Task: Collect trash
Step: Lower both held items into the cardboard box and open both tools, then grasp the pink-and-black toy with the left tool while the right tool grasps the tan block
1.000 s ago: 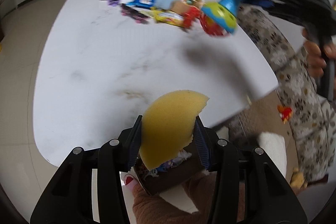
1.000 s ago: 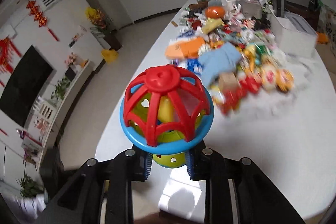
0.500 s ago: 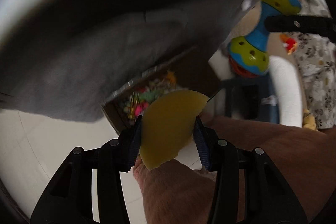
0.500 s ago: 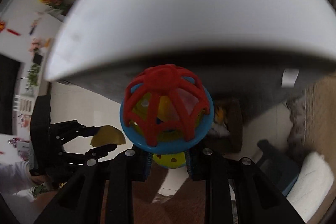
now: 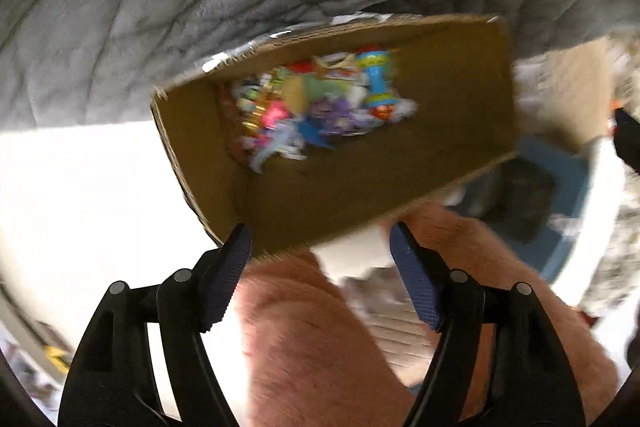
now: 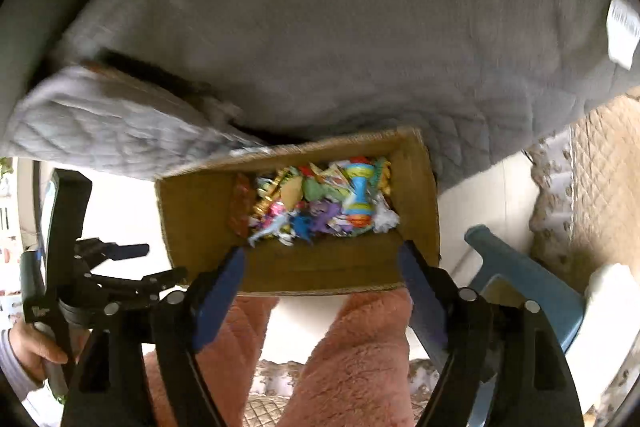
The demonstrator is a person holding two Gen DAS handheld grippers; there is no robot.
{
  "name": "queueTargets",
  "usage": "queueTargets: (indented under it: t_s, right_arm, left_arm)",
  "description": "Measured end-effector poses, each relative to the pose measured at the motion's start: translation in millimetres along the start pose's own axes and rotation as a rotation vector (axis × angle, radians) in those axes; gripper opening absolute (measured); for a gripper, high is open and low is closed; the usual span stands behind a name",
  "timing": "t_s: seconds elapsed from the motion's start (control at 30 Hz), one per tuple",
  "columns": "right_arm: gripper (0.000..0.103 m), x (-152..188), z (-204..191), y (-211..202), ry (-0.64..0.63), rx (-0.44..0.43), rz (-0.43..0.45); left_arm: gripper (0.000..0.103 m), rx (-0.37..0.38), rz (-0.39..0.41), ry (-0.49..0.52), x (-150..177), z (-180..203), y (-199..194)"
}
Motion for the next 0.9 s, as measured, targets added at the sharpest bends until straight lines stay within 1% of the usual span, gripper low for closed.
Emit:
queueTargets:
  t_s: [0.07, 0.1, 0.17, 0.2, 0.23, 0.27, 0.3, 0.33, 0.4, 0.43, 0.47, 0.5, 0.53, 0.57, 0.63, 0.67, 0.7, 0.77, 0.8, 0.87, 0.9]
  right_arm:
    - [0.077, -3, -6, -20, -0.027, -0.029, 0.019]
    - [0.077, -6, -9, -36, -0.041, -0.050, 0.036]
    - [0.077, -12, -15, -82, -0.089, -0.125, 0.096]
    - [0.077, -16, -17, -104, -0.110, -0.144, 0.130]
    - [0.078, -18, -18, -122, -0.125, -0.161, 0.162]
    - [0.081, -20, -18, -142, -0.137, -0.175, 0.194]
    - [0.083, -24, -18, -161, -0.142, -0.182, 0.224]
    - [0.088, -28, -16, -183, -0.139, -0.186, 0.262]
    - [0.089, -34, -11, -217, -0.114, -0.213, 0.318]
    - [0.090, -37, -9, -228, -0.095, -0.219, 0.338]
    - [0.091, -40, -8, -238, -0.075, -0.226, 0.357]
    - [0.091, -43, -7, -249, -0.045, -0.238, 0.380]
    - [0.091, -45, -5, -256, -0.026, -0.247, 0.396]
    - [0.091, -47, -5, -262, -0.005, -0.259, 0.414]
    - [0.091, -48, -3, -269, 0.027, -0.254, 0.433]
    - [0.091, -47, -4, -267, 0.041, -0.250, 0.438]
    - [0.091, -46, -3, -269, 0.054, -0.248, 0.444]
    - [0.091, -42, -1, -274, 0.071, -0.229, 0.463]
    - [0.091, -38, 0, -277, 0.072, -0.211, 0.470]
    - [0.091, -28, 9, -281, 0.079, -0.156, 0.489]
    - [0.091, -24, 15, -282, 0.087, -0.136, 0.492]
  left_arm:
    - [0.070, 0.026, 0.038, -0.007, 13, 1, -22]
    - [0.070, 0.049, 0.069, 0.019, 21, 9, -42]
    - [0.070, 0.064, 0.111, 0.085, 35, 24, -77]
    - [0.070, 0.079, 0.141, 0.131, 45, 39, -106]
    - [0.070, 0.099, 0.169, 0.160, 55, 53, -126]
    - [0.071, 0.121, 0.208, 0.189, 63, 67, -159]
    - [0.074, 0.143, 0.235, 0.201, 66, 76, -180]
    - [0.077, 0.178, 0.279, 0.213, 66, 88, -207]
    - [0.079, 0.247, 0.407, 0.228, 55, 105, -268]
    - [0.082, 0.261, 0.474, 0.231, 45, 108, -293]
    - [0.089, 0.255, 0.546, 0.224, 31, 109, -316]
    - [0.091, 0.226, 0.641, 0.197, 8, 104, -342]
    - [0.091, 0.201, 0.706, 0.170, -13, 97, -359]
    - [0.091, 0.166, 0.759, 0.122, -42, 87, -374]
    - [0.091, 0.120, 0.796, 0.049, -96, 68, -387]
    - [0.091, 0.084, 0.810, -0.003, -131, 57, -391]
    - [0.090, 0.074, 0.819, -0.037, -150, 49, -391]
    - [0.087, 0.068, 0.830, -0.109, -194, 38, -396]
    - [0.085, 0.078, 0.823, -0.143, -216, 37, -399]
    - [0.084, 0.091, 0.827, -0.202, -244, 30, -400]
    - [0.084, 0.081, 0.827, -0.233, -259, 27, -402]
Point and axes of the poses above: each gripper's, at about its wrist camera, not at the fingertips, and y roughly the way its jaws point, z to its right, x to its underside, the point moved 7 cm from there along y, roughly the way its jaws point, and after that the axes turned 12 degrees about x, right-handed, at the moved point
